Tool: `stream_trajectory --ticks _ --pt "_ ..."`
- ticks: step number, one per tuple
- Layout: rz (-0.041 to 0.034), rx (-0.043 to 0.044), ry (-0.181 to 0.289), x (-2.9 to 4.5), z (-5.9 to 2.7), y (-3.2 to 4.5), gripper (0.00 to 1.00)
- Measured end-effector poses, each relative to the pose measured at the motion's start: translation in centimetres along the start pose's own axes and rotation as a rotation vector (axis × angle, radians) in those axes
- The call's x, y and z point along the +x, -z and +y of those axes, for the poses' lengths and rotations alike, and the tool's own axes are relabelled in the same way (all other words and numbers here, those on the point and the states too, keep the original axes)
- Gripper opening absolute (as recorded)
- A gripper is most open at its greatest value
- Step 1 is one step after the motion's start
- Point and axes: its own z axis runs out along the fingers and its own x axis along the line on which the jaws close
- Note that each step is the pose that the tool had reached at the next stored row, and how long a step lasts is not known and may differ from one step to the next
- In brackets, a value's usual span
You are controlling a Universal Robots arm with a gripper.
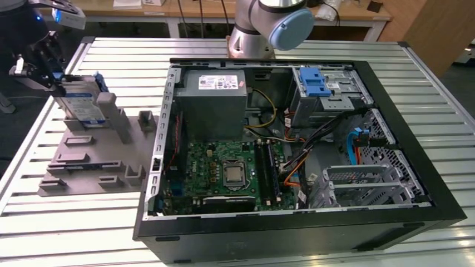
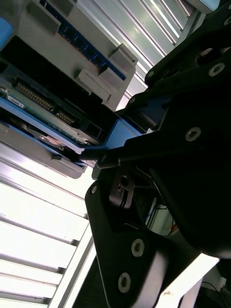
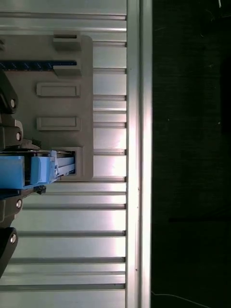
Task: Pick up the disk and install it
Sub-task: 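Pick up the disk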
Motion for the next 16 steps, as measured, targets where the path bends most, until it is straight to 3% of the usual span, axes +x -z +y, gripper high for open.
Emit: stream_trajectory --ticks 8,16 --pt "0.0 0.0 0.0 -0.01 0.02 0.9 0.36" --pt "-0.0001 0.0 0.0 -0.01 0.02 0.98 0.36"
